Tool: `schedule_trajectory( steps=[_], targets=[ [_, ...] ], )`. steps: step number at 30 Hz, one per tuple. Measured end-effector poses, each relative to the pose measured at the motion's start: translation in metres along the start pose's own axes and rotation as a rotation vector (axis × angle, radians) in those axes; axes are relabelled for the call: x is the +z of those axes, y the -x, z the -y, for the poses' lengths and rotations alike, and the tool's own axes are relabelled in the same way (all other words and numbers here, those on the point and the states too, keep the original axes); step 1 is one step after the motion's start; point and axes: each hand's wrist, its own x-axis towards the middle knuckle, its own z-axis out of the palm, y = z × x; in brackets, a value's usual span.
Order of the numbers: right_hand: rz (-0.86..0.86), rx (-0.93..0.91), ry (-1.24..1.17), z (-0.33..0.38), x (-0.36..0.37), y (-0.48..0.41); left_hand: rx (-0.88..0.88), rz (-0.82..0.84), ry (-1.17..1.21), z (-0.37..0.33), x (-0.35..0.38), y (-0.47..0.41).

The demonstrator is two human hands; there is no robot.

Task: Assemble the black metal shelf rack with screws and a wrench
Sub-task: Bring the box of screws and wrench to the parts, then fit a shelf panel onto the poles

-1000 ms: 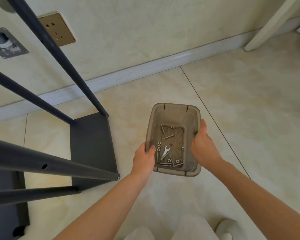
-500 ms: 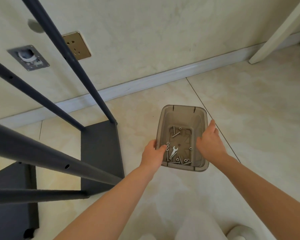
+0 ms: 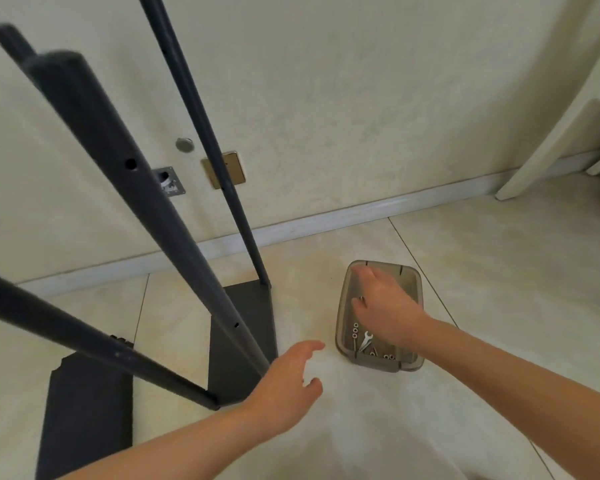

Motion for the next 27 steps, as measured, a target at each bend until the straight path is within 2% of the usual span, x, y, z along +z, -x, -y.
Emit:
schedule_trajectory(
  steps=[5,11,18,27],
  targets=[
    [0.086,-0.197,-0.017,0.065,-0.030,0.014,-0.056,0.048,-0.056,0.004,-0.042,0.040],
    [0.126,-0.312,-0.080,0.127,-0.046,0.029,-0.085,-0.048,-0.133,0.018,-0.089,0.094],
    [0.141,-0.340,-0.143,0.176,-0.046,0.033,-0.163,-0.320,-0.208,0.044,-0.119,0.154],
    [0.093,-0.226,-0.151,0.193,-0.042,0.040,-0.240,-0.739,-0.096,0.036,-0.167,0.168]
  ],
)
